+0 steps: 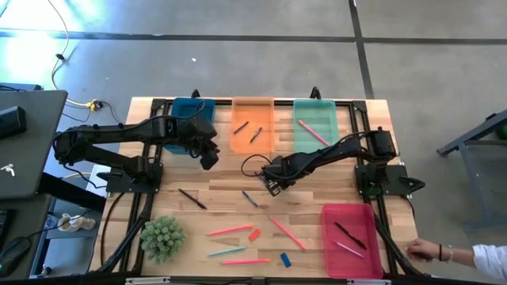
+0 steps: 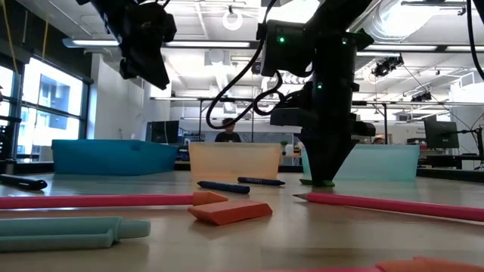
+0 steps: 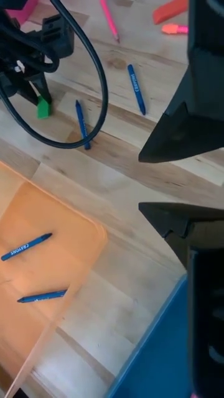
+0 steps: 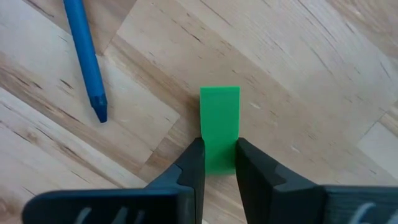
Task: Sort crayons/erasers/pens/pencils in bins
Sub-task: Put the green eraser into the dark blue bin
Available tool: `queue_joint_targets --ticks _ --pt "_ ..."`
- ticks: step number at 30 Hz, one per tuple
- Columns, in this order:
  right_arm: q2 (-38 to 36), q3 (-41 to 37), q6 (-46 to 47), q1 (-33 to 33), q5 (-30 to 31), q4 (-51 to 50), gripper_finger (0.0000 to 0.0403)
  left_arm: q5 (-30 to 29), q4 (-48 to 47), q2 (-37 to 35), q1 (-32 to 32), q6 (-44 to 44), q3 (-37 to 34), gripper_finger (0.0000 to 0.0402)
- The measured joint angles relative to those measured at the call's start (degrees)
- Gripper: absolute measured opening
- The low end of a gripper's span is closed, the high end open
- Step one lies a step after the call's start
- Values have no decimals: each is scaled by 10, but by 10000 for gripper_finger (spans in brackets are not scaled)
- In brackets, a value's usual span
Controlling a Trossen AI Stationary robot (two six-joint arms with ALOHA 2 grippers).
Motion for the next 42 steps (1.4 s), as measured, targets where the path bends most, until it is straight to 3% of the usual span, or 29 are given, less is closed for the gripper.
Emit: queue_joint_targets --ticks 10,14,17,29,42 --pt "-30 -4 11 6 -7 -7 55 3 -48 0 4 -27 0 184" --pt "-41 -3 21 17 -19 -7 55 54 -59 0 22 -35 0 203" --pt "-54 -3 33 27 -25 -3 55 100 -54 0 36 -35 0 207" --pt "-116 -2 50 52 29 112 55 159 -38 0 68 -70 0 203" --pt "-120 10 -59 52 121 291 55 204 42 0 62 -94 0 202"
